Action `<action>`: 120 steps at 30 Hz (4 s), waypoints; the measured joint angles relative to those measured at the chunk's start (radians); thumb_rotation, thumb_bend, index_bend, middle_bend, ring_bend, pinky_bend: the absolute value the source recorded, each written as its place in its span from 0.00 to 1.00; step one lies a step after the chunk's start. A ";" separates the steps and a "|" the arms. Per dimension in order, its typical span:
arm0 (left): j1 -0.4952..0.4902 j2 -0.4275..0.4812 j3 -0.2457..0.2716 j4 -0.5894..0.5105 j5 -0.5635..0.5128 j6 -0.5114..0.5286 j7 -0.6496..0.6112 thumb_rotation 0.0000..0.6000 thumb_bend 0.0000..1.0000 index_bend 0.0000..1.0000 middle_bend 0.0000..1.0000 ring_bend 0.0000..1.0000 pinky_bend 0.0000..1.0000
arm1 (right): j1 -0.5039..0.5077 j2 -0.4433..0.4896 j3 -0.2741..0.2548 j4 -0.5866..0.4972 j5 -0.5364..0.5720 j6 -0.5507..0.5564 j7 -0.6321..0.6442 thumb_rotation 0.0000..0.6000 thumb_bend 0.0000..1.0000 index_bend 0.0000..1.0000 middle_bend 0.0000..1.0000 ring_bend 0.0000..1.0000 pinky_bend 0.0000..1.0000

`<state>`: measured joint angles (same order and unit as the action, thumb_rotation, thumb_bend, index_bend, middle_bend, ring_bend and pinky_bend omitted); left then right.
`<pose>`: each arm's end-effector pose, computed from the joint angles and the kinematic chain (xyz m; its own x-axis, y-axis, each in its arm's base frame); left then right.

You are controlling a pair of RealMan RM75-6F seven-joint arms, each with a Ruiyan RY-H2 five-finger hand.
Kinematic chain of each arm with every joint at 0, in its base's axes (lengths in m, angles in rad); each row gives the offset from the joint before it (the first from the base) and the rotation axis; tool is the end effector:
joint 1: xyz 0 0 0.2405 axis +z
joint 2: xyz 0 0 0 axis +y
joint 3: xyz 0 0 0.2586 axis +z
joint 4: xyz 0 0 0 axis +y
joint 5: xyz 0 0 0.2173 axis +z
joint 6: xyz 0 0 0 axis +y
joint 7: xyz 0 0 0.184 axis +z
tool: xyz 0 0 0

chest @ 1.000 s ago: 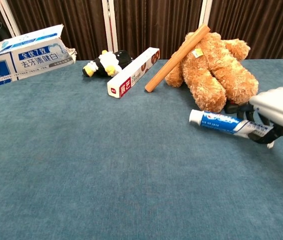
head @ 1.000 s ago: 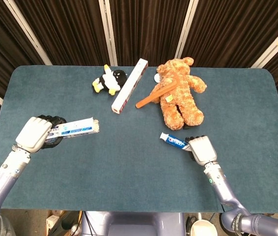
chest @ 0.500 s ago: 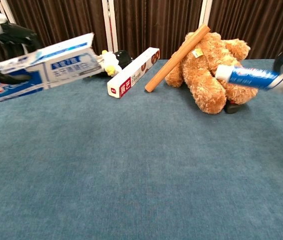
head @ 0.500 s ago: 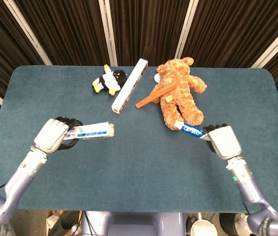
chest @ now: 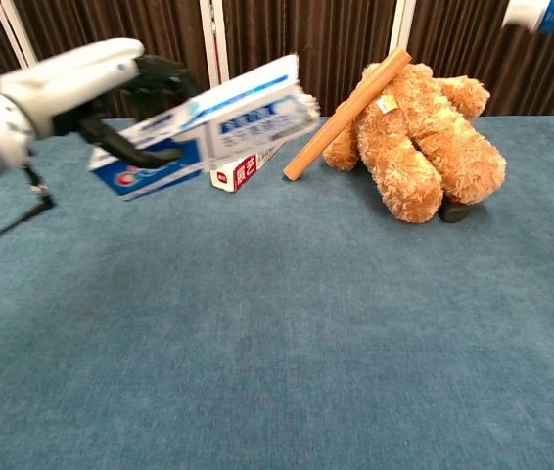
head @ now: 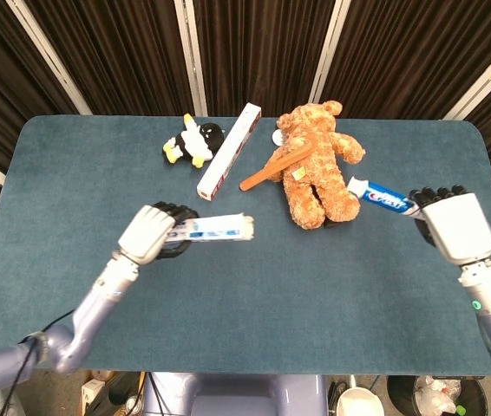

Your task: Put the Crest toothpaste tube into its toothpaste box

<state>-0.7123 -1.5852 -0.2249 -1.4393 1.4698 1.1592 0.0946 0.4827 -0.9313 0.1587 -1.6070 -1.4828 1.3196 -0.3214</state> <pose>-0.0861 0.3748 -0.0055 0.2481 0.0439 0.9677 0.8110 -0.5558 -0.1827 -0.2101 -0.3550 0.2123 0.7443 0.2629 0.6140 -0.5651 -0.2420 0.7887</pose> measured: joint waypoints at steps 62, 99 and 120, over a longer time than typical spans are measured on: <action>-0.316 -0.308 -0.206 0.232 -0.127 -0.003 0.033 1.00 0.43 0.36 0.48 0.43 0.46 | -0.014 0.160 0.006 0.006 -0.296 0.098 0.075 1.00 0.40 0.65 0.70 0.68 0.58; -0.392 -0.249 -0.220 0.064 -0.227 -0.076 0.263 1.00 0.43 0.36 0.47 0.43 0.46 | -0.007 0.169 0.004 0.044 -0.368 0.094 0.023 1.00 0.40 0.65 0.70 0.68 0.58; -0.493 -0.324 -0.265 0.104 -0.293 -0.094 0.311 1.00 0.43 0.36 0.47 0.43 0.49 | 0.011 0.161 0.006 0.090 -0.394 0.099 0.024 1.00 0.40 0.65 0.70 0.68 0.58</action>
<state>-1.2053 -1.9088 -0.4898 -1.3351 1.1767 1.0656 0.4057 0.4936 -0.7706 0.1645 -1.5172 -1.8769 1.4183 -0.2973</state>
